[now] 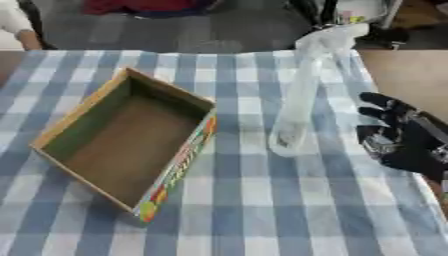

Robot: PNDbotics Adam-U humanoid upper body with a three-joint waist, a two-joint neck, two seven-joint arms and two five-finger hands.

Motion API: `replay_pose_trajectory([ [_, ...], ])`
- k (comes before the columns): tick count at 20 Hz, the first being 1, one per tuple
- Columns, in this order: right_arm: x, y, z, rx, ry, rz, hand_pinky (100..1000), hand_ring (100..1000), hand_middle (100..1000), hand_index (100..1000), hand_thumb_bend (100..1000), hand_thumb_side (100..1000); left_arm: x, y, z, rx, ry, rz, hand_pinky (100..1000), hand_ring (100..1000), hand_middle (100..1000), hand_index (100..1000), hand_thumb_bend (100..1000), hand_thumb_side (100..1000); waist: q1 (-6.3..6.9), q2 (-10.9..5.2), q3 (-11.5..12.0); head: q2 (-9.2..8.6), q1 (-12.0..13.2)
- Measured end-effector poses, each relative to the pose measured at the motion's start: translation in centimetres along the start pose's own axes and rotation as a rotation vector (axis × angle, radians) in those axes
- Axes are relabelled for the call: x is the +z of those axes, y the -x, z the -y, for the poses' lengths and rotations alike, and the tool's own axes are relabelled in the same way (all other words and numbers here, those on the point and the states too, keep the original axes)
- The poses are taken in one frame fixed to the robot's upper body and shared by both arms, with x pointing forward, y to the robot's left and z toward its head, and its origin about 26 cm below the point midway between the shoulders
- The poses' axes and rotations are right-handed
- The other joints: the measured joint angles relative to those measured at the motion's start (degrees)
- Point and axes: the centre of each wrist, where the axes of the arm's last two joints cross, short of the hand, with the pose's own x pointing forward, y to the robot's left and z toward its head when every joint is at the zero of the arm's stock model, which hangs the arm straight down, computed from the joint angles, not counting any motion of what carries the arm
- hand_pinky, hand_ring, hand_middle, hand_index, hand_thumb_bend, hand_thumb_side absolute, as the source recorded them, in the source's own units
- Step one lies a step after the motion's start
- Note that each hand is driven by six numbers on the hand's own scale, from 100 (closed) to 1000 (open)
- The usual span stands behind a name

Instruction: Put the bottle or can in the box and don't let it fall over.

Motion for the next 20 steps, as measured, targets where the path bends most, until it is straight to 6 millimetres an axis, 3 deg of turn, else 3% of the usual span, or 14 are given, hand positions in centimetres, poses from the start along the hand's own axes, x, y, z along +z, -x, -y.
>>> replay_pose_trajectory([
  [20, -1.3, -0.6, -0.4, -0.008, -0.007, -0.001, 868, 1000, 1000, 965, 100, 247, 0.0, 0.0, 0.0, 0.000, 0.000, 0.000, 1000, 562, 735, 861, 769, 298, -0.03, 0.19, 0.2, -0.44, -0.1],
])
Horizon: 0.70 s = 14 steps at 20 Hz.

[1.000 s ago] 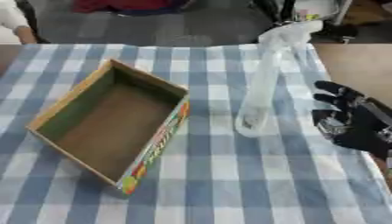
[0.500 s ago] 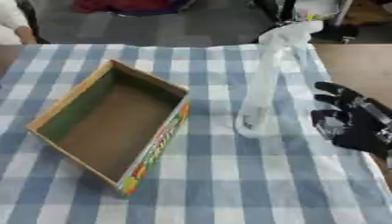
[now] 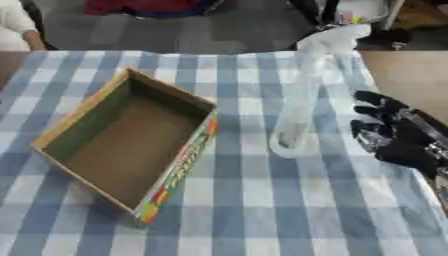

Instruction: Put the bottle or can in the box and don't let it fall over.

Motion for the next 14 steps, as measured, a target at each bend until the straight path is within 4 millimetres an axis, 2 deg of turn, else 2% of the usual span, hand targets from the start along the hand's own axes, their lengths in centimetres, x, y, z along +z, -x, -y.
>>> replay_pose_trajectory([
  [14, -1.00, -0.53, -0.32, -0.041, -0.011, 0.019, 877, 1000, 1000, 968, 100, 290, 0.00, 0.00, 0.00, 0.000, 0.001, 0.000, 1000, 561, 734, 862, 766, 299, -0.63, 0.34, 0.5, -0.06, -0.2],
])
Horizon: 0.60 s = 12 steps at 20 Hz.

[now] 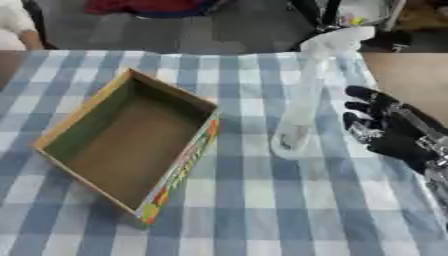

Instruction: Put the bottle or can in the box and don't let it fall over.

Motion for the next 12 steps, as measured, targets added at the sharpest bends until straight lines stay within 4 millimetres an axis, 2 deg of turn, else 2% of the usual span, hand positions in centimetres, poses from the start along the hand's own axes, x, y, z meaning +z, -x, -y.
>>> replay_pose_trajectory([
  [12, -0.68, -0.80, -0.28, -0.028, -0.016, 0.035, 876, 1000, 1000, 969, 100, 310, -0.01, -0.01, 0.01, 0.000, 0.001, 0.000, 1000, 560, 734, 862, 765, 299, -0.21, 0.34, 0.3, -0.72, 0.0],
])
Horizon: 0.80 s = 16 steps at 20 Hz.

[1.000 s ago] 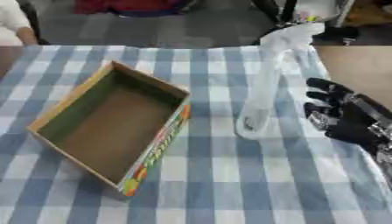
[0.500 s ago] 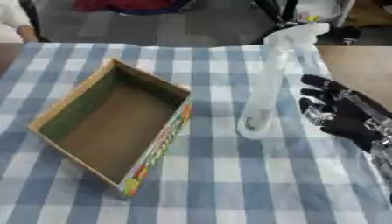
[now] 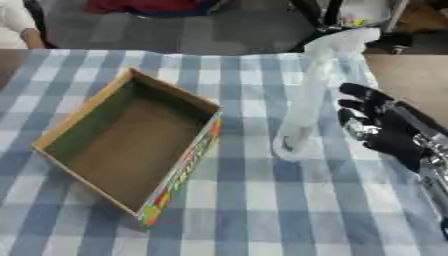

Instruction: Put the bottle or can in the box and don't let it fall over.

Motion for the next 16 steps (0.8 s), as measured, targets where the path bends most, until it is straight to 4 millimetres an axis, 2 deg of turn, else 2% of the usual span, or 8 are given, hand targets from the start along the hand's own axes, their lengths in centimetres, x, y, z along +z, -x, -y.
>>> replay_pose_trajectory([
  [8, -0.6, -0.7, -0.2, -0.006, -0.007, 0.029, 875, 1000, 1000, 967, 100, 330, 0.0, 0.0, 0.0, 0.000, 0.002, -0.001, 1000, 559, 733, 862, 765, 299, -0.08, 0.22, 0.3, -0.35, -0.3],
  [16, -1.1, -1.2, 0.0, -0.008, 0.002, 0.061, 874, 1000, 1000, 967, 100, 340, 0.0, 0.0, 0.0, 0.000, 0.003, 0.000, 1000, 558, 733, 862, 762, 300, -0.06, 0.91, 0.9, -1.76, -0.8],
])
